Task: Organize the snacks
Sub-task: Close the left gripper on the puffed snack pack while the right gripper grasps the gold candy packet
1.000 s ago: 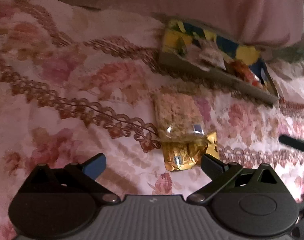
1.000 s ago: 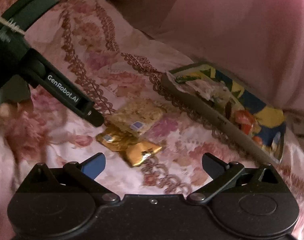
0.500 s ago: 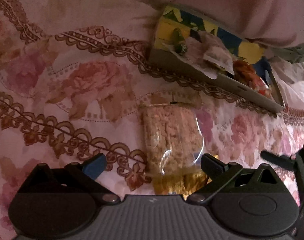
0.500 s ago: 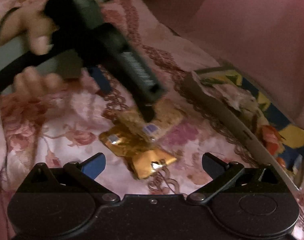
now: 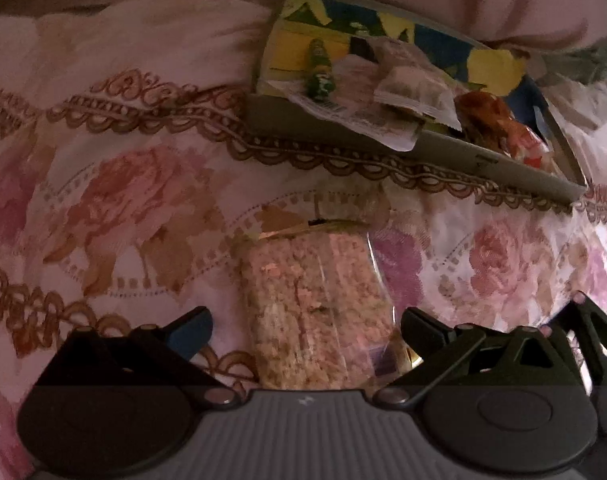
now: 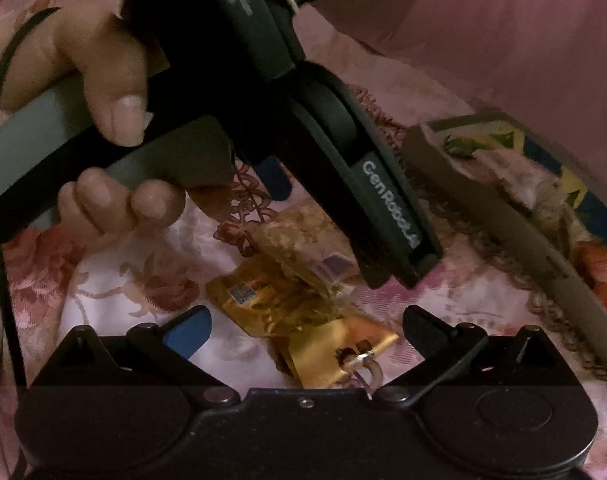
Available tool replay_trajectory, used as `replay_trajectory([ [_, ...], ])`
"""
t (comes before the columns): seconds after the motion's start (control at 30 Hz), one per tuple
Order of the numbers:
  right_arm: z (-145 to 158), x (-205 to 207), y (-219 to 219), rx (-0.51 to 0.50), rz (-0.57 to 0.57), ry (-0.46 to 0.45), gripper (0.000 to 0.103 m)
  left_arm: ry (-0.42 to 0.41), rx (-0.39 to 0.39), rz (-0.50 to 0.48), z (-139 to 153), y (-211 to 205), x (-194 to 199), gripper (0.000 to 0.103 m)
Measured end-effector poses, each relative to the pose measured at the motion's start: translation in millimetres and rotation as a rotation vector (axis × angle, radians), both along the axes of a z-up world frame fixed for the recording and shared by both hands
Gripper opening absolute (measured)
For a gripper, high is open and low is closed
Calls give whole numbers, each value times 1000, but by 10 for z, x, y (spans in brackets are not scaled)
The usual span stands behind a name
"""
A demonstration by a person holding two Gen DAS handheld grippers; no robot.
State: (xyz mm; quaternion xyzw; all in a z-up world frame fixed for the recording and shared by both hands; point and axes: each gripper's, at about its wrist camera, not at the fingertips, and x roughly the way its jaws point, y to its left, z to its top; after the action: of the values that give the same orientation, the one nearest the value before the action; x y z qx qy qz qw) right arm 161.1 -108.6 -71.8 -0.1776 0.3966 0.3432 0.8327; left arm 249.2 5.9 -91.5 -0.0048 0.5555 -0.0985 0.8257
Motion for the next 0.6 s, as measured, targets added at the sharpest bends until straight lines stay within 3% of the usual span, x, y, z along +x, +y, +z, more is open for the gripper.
replay_trajectory([
  [0.27,-84,130,39,68,-8,55,90,-18,-6,-14,-15,65,-28,100],
  [0.5,-16,67,38,36,1,58,67,-18,3,-16,-9,136,-39,95],
  [0.6,20,3,50,-9,3,48,66,-17,2,-9,-1,170,-53,91],
])
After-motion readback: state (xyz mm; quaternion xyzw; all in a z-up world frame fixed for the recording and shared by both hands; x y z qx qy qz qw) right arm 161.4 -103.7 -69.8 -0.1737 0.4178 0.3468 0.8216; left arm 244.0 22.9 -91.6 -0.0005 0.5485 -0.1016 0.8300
